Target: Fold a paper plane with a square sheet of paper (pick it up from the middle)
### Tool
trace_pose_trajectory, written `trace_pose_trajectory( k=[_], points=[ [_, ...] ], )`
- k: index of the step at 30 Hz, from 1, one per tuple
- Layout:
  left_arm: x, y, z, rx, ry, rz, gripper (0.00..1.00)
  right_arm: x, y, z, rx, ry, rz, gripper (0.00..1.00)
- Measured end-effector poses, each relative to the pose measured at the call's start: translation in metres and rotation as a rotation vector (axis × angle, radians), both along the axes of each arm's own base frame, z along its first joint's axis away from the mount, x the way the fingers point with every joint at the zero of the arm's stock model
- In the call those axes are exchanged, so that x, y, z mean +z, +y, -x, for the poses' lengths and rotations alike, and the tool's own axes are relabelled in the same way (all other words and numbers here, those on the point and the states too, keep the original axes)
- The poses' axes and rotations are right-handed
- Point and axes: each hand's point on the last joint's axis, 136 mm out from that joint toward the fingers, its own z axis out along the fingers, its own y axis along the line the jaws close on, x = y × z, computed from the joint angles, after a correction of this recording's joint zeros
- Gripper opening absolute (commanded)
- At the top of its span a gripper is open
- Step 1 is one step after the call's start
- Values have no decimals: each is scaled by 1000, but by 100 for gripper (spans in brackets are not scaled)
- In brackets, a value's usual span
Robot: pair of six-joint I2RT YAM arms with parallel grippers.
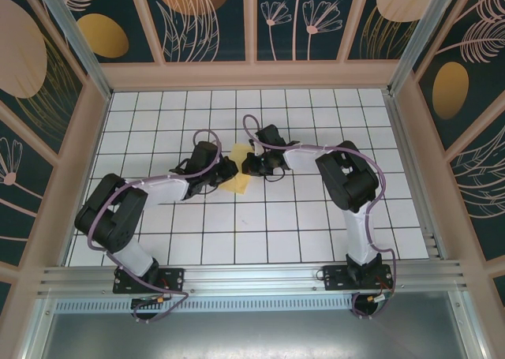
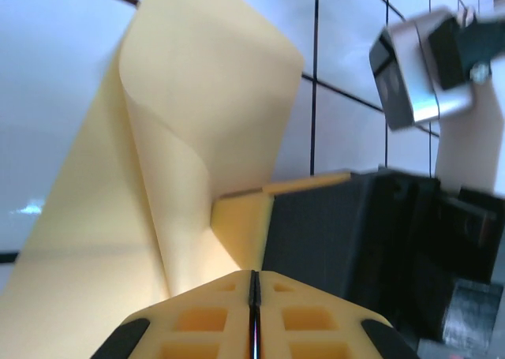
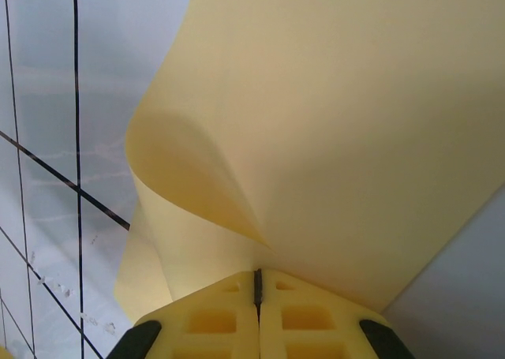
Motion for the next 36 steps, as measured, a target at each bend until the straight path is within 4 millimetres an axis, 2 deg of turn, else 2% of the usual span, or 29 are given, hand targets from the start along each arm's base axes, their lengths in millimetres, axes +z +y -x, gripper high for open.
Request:
trace_pose_trajectory(
  k=[7, 15, 27, 36],
  points=[
    [-5, -6, -19, 15, 3, -10, 11, 0, 0, 0, 0, 2, 1, 7],
    [-32, -6, -20, 16, 62, -47, 11, 0, 0, 0, 0, 3, 2, 7],
    [-51, 10, -24, 64, 84, -158, 8, -1, 0, 0, 0, 3, 3, 7],
    [-52, 13, -25, 73, 88, -183, 8, -1, 1, -1, 0, 3, 2, 7]
  ],
)
